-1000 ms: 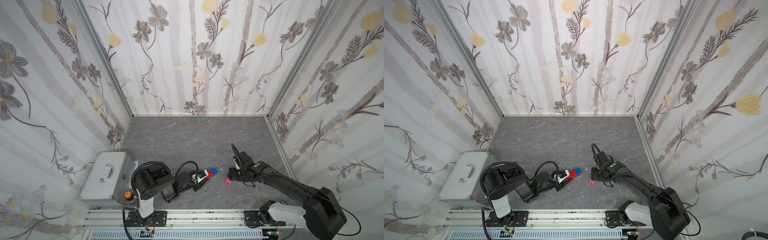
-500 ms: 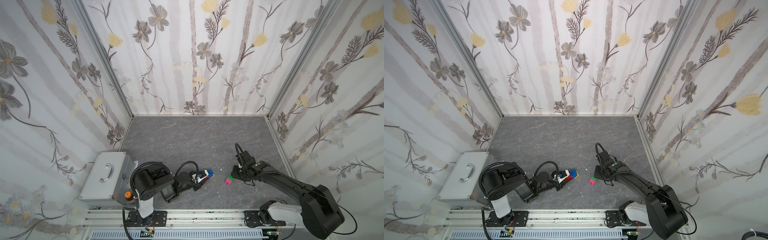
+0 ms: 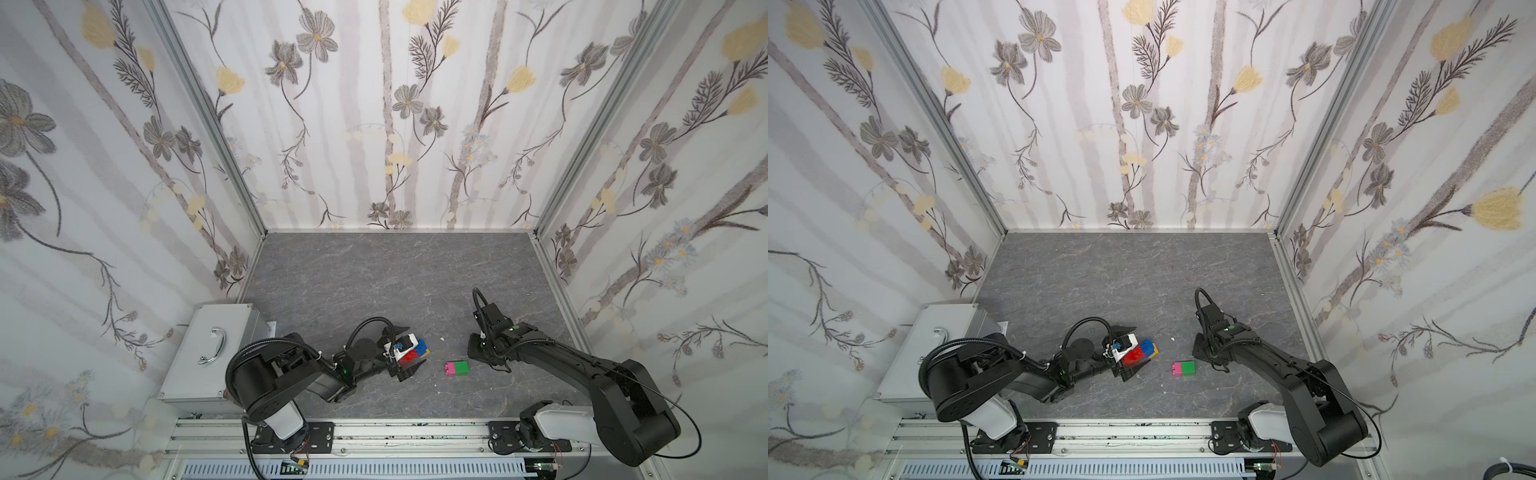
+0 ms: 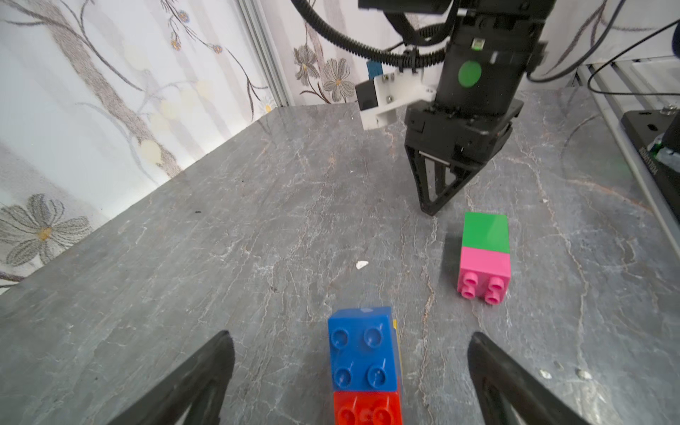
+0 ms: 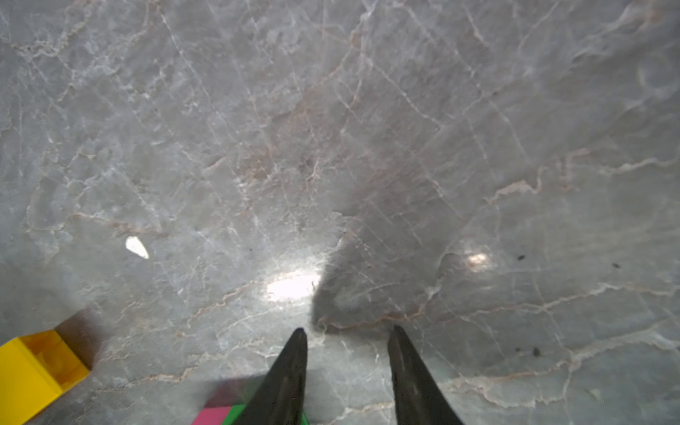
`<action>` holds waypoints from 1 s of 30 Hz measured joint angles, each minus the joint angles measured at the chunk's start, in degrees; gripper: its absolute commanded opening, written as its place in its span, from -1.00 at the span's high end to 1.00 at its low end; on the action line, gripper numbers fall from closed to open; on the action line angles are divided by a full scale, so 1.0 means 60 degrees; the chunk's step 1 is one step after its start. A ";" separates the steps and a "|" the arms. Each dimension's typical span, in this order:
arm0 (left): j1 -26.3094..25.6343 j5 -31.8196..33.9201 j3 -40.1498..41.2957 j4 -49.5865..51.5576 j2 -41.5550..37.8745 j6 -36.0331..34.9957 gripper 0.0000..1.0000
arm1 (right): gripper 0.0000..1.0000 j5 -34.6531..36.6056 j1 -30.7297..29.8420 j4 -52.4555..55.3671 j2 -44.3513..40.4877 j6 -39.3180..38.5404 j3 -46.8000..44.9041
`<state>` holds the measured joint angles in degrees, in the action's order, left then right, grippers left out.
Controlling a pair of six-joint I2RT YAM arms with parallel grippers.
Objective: Assemble the number 4 with lego
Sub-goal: Place the lego brick at the center of the board, then pick up the lego brick from the center of the board.
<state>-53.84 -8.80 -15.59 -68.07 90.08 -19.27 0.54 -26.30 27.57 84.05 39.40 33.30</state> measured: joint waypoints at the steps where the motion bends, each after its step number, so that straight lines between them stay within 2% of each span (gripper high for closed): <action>1: 0.0000 0.0007 -0.0015 0.0342 -0.0328 0.0015 -1.00 | 0.19 -0.0011 0.0000 0.0036 0.0015 -0.0007 0.0044; 6: 0.0004 0.0568 -0.0211 0.2346 -0.2127 0.0277 -1.00 | -0.10 -0.0022 -0.0069 0.1093 -0.0401 -0.0397 0.0528; 10: 0.0117 0.1923 -0.0455 0.3985 -0.3767 0.1031 -1.00 | -0.35 -0.0401 -0.0765 0.1326 -0.1126 -0.1759 0.1749; 11: 0.0182 0.2393 -0.0568 0.4328 -0.4080 0.1333 -1.00 | -0.51 -0.0681 -0.0958 0.1279 -0.1217 -0.2135 0.2007; 12: 0.0310 0.2987 -0.0710 0.4743 -0.4462 0.1792 -1.00 | -0.94 -0.1191 -0.1100 0.1206 -0.1290 -0.2510 0.2215; 13: 0.0514 0.3541 -0.0882 0.5319 -0.4863 0.2317 -1.00 | -0.99 -0.1752 -0.1180 0.1188 -0.1333 -0.2860 0.2368; 16: 0.1453 0.4663 -0.1435 0.7114 -0.5861 0.4135 -1.00 | -0.99 -0.2036 -0.1523 0.1464 -0.1249 -0.3697 0.3053; 18: 0.2178 0.4987 -0.1719 0.8360 -0.6353 0.5439 -1.00 | -0.99 -0.1741 -0.2047 0.1829 -0.0885 -0.4360 0.4029; 20: 0.2911 0.4932 -0.1807 0.9329 -0.6725 0.6568 -1.00 | -0.97 -0.1315 -0.2506 0.2171 -0.0353 -0.5351 0.4852; 22: 0.3457 0.4801 -0.1800 1.0120 -0.6976 0.7410 -1.00 | -0.90 -0.0958 -0.2641 0.2528 0.0011 -0.6499 0.4914; 25: 0.3712 0.4368 -0.1894 1.1009 -0.7082 0.8007 -1.00 | -0.91 -0.0721 -0.2787 0.3257 0.0073 -0.8127 0.4211; 30: 0.3825 0.4146 -0.2197 1.1846 -0.7002 0.8204 -1.00 | -0.91 -0.0561 -0.3530 0.3963 0.0182 -1.0295 0.3275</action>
<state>-30.89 16.08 -28.77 3.01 48.07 29.95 -2.83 -47.48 51.35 85.14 -22.37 52.95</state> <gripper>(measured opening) 0.997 0.962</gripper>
